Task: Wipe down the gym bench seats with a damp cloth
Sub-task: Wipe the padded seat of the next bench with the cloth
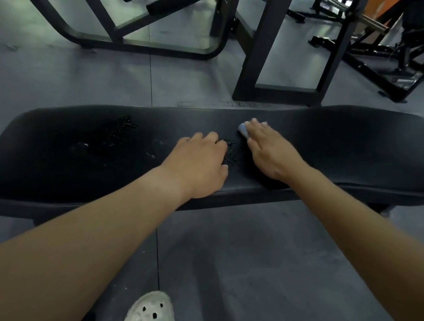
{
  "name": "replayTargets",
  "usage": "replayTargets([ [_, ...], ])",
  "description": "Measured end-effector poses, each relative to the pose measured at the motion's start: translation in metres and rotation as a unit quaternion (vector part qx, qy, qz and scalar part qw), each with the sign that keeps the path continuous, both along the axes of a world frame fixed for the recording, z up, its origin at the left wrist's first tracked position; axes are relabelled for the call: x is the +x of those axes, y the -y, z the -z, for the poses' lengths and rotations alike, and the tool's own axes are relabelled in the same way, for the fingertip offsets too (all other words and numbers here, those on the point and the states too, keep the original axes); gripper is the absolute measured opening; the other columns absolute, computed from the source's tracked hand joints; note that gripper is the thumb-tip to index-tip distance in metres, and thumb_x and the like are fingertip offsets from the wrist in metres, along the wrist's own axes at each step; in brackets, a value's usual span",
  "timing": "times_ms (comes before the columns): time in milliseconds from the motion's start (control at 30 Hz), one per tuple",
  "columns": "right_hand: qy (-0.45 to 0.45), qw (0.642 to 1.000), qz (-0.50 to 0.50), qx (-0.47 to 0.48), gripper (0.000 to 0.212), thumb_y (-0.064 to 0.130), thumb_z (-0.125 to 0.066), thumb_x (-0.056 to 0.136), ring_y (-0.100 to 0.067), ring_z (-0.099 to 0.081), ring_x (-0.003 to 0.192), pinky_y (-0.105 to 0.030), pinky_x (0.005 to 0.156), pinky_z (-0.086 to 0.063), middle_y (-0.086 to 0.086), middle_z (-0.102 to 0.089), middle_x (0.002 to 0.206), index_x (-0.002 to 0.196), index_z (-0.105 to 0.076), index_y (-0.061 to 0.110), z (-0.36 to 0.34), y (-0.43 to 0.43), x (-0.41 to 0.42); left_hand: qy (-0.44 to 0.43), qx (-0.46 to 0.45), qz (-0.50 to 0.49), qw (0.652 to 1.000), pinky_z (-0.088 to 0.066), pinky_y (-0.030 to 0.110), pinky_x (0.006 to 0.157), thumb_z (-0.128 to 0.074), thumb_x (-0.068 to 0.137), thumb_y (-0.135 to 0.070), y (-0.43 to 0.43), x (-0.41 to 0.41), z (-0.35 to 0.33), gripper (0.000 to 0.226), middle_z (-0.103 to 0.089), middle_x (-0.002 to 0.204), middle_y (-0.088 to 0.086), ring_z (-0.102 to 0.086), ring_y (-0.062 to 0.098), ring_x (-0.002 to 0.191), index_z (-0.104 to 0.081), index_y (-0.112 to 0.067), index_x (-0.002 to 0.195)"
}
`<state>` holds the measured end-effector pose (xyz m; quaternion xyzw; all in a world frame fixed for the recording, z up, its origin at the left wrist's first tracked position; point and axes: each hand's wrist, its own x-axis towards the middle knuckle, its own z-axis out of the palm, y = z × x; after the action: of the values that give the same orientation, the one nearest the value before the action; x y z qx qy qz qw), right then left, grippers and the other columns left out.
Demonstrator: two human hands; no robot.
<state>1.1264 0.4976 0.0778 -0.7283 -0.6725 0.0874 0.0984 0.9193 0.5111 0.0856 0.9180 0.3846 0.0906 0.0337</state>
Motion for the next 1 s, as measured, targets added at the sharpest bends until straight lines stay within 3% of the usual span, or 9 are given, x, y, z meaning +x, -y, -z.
replayTargets([
  [67,0.010,0.998,-0.066,0.006,0.052,0.024,-0.028,0.111,-0.017,-0.005,0.157,-0.019,0.121,0.002,-0.002,-0.013,0.170,0.162,-0.020,0.016,0.001,0.016,-0.010,0.005,-0.001,0.000,1.000,-0.044,0.042,0.098,-0.046,0.103,-0.043,-0.001,0.000,-0.001,0.040,-0.054,0.125,0.002,-0.052,0.024,0.112,-0.056,-0.017,0.131],
  [133,0.011,0.994,-0.109,0.001,0.052,0.026,-0.028,0.112,-0.010,-0.003,0.156,-0.013,0.116,0.005,0.004,-0.012,0.169,0.162,-0.019,0.019,-0.001,0.028,-0.008,0.009,0.000,0.002,1.000,-0.044,0.041,0.097,-0.045,0.103,-0.043,-0.001,0.000,-0.001,0.040,-0.054,0.124,0.002,-0.052,0.023,0.112,-0.055,-0.017,0.132],
  [267,0.012,0.997,-0.081,-0.007,0.051,0.032,-0.029,0.111,-0.007,-0.010,0.155,-0.029,0.124,-0.009,0.010,-0.016,0.169,0.162,-0.023,0.028,-0.005,0.016,0.017,0.008,-0.008,0.004,1.000,-0.045,0.041,0.097,-0.045,0.104,-0.042,0.000,-0.003,0.001,0.040,-0.054,0.126,0.001,-0.052,0.023,0.112,-0.055,-0.017,0.133],
  [400,0.020,0.998,0.051,-0.029,0.058,0.019,-0.040,0.107,-0.022,-0.017,0.156,-0.039,0.124,-0.016,-0.001,-0.015,0.170,0.162,-0.023,0.019,-0.011,-0.017,0.049,0.013,-0.017,0.008,1.000,-0.045,0.042,0.101,-0.043,0.104,-0.042,-0.001,-0.007,0.003,0.041,-0.055,0.128,0.000,-0.053,0.022,0.114,-0.055,-0.018,0.135],
  [467,0.004,0.996,0.090,-0.019,0.053,0.017,-0.036,0.107,-0.030,-0.021,0.154,-0.043,0.122,-0.018,-0.007,-0.020,0.169,0.159,-0.027,0.013,-0.012,-0.029,0.047,0.019,-0.017,0.010,1.000,-0.046,0.041,0.100,-0.043,0.104,-0.042,-0.001,-0.007,0.003,0.041,-0.055,0.126,-0.001,-0.053,0.021,0.112,-0.055,-0.017,0.135],
  [567,-0.011,0.998,0.067,-0.002,0.047,0.019,-0.029,0.109,-0.034,-0.022,0.152,-0.043,0.121,-0.019,-0.012,-0.026,0.166,0.155,-0.033,0.010,-0.010,-0.037,0.021,0.027,-0.009,0.010,1.000,-0.047,0.040,0.097,-0.044,0.104,-0.042,-0.002,-0.006,0.004,0.039,-0.055,0.123,-0.001,-0.053,0.020,0.108,-0.056,-0.017,0.132],
  [733,-0.001,0.996,-0.083,-0.014,0.051,0.028,-0.028,0.111,-0.015,-0.007,0.157,-0.028,0.123,-0.005,0.004,-0.015,0.169,0.162,-0.023,0.024,-0.003,-0.025,-0.010,0.039,-0.003,0.010,0.999,-0.048,0.040,0.096,-0.046,0.103,-0.043,-0.003,-0.005,0.004,0.038,-0.057,0.121,-0.002,-0.053,0.019,0.107,-0.057,-0.019,0.130],
  [800,-0.004,0.995,-0.103,-0.014,0.051,0.030,-0.029,0.111,-0.011,-0.009,0.156,-0.031,0.127,-0.007,0.008,-0.017,0.169,0.161,-0.025,0.026,-0.003,-0.025,-0.004,0.040,0.000,0.010,0.999,-0.048,0.041,0.096,-0.045,0.103,-0.043,-0.003,-0.007,0.005,0.038,-0.057,0.121,-0.002,-0.054,0.019,0.107,-0.057,-0.019,0.131],
  [1000,-0.010,0.999,0.047,-0.019,0.048,0.023,-0.031,0.110,-0.026,-0.024,0.153,-0.041,0.122,-0.021,-0.002,-0.022,0.169,0.158,-0.031,0.022,-0.015,-0.049,0.024,0.042,-0.014,0.013,0.999,-0.046,0.042,0.102,-0.043,0.104,-0.042,-0.003,-0.012,0.009,0.041,-0.059,0.126,-0.004,-0.055,0.019,0.113,-0.056,-0.019,0.136],
])
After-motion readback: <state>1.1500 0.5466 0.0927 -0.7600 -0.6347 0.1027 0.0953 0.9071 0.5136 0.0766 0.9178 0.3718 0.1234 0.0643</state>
